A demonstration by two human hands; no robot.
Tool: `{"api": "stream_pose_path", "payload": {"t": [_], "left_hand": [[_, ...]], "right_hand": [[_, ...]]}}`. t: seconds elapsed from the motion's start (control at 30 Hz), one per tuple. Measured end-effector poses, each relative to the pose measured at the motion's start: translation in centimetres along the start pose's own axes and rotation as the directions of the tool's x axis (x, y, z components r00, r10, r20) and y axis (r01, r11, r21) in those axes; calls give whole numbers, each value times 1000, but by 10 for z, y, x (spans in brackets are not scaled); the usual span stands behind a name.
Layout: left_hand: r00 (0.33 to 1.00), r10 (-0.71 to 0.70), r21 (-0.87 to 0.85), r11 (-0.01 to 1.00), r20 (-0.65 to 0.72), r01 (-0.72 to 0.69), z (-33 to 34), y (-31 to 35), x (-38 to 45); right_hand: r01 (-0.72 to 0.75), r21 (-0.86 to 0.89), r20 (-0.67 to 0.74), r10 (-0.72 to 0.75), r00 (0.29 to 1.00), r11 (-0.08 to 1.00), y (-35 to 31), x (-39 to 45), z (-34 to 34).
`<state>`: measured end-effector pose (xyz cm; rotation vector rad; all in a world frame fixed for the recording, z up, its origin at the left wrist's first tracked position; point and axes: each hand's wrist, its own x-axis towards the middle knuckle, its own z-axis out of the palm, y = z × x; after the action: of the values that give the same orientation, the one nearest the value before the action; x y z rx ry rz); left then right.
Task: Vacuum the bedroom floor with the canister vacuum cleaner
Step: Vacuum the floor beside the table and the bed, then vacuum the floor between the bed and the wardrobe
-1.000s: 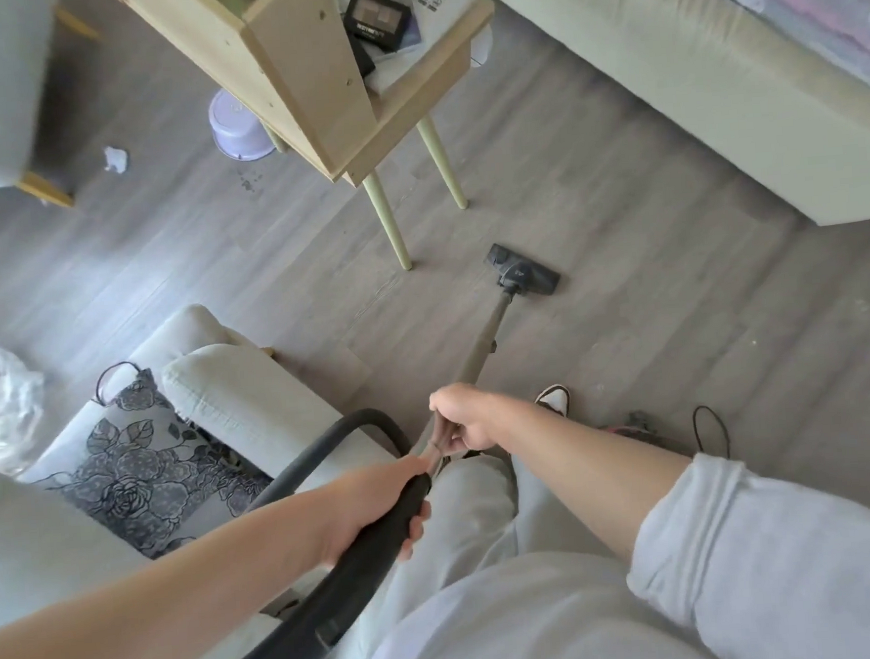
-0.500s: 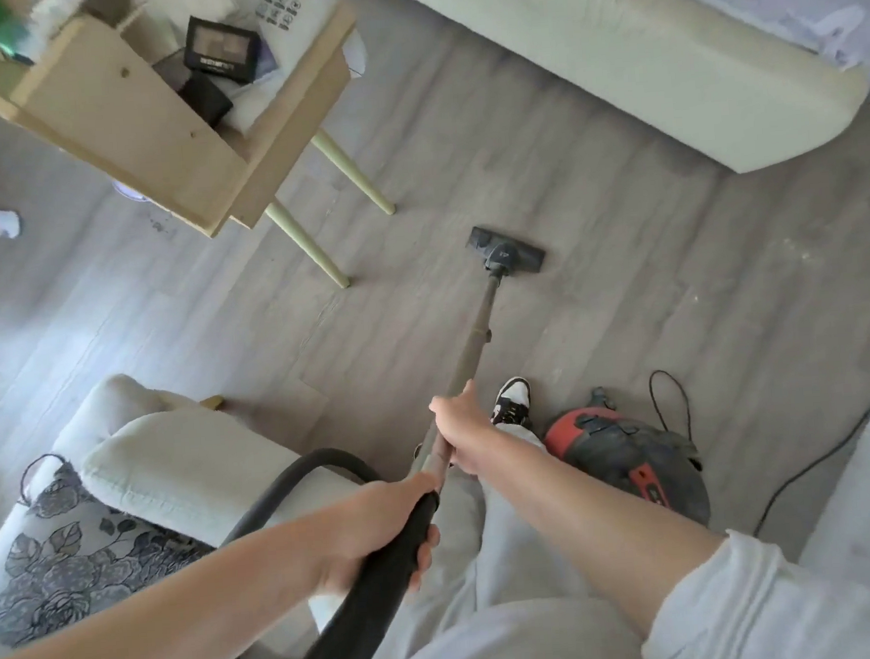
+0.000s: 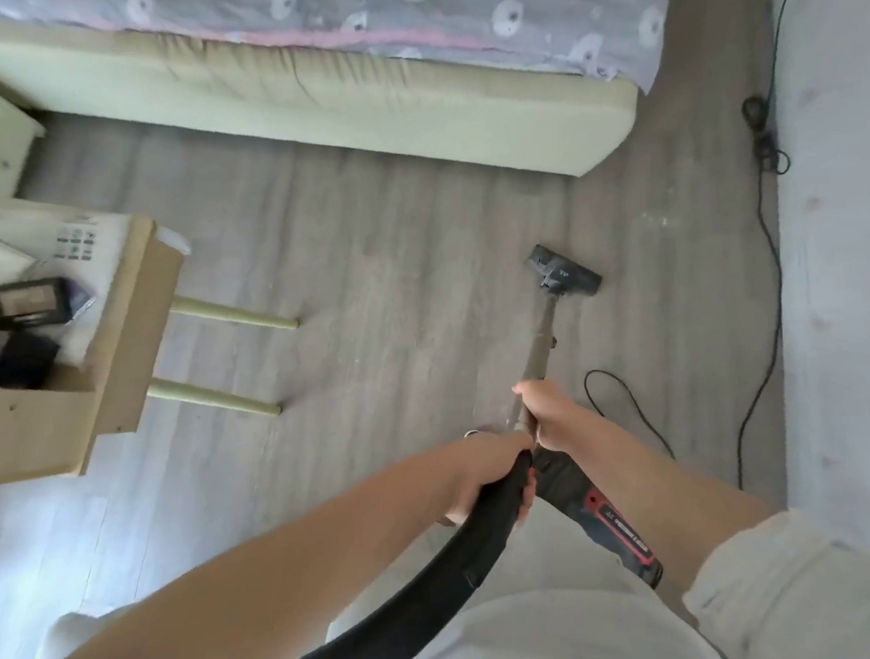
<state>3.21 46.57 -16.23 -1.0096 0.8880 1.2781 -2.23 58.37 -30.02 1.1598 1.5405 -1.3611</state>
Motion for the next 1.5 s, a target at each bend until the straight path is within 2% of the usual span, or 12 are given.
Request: {"api": "stream_pose_path", "payload": {"t": [0.1,0.2,0.4,0.53,0.7,0.77,0.9,1.17,1.27,1.5], "left_hand": [[997,82,-1,997,3,-82,14,32,-4],[984,180,37,983,-10,-180,12,63,-25],[988,78,416,901,132,-126,-32,99,-87],[977,189,482,850,95,-211,-43,137,-105],[973,215,502,835,84,-228,-30,189,-116],[976,202,498,840,84,-217,-14,204,-118],[972,221,499,836,77,-229,21,238,-111],[972,234,584,788,6,-194,134,330,-73],[977,210,564,810,-21,-162,183,364,-63],[965,257,497,845,-53,-198,318,446,-53]], "right_hand": [[-76,90,50,72,996,993,-30,1,-19],[-84,202,149,54,987,976,-64,3,-16],[-80,325,80,56,995,942,-125,10,-6],[-61,456,40,48,998,888,-162,11,0],[-65,455,58,44,997,888,-210,-7,2],[-52,432,54,32,998,900,-225,-12,-8],[-36,549,21,30,999,835,-256,-6,-37],[-86,630,28,88,996,771,-331,58,-144],[-78,600,57,55,997,796,-363,84,-190],[-92,559,155,5,988,824,-459,111,-311]]}}
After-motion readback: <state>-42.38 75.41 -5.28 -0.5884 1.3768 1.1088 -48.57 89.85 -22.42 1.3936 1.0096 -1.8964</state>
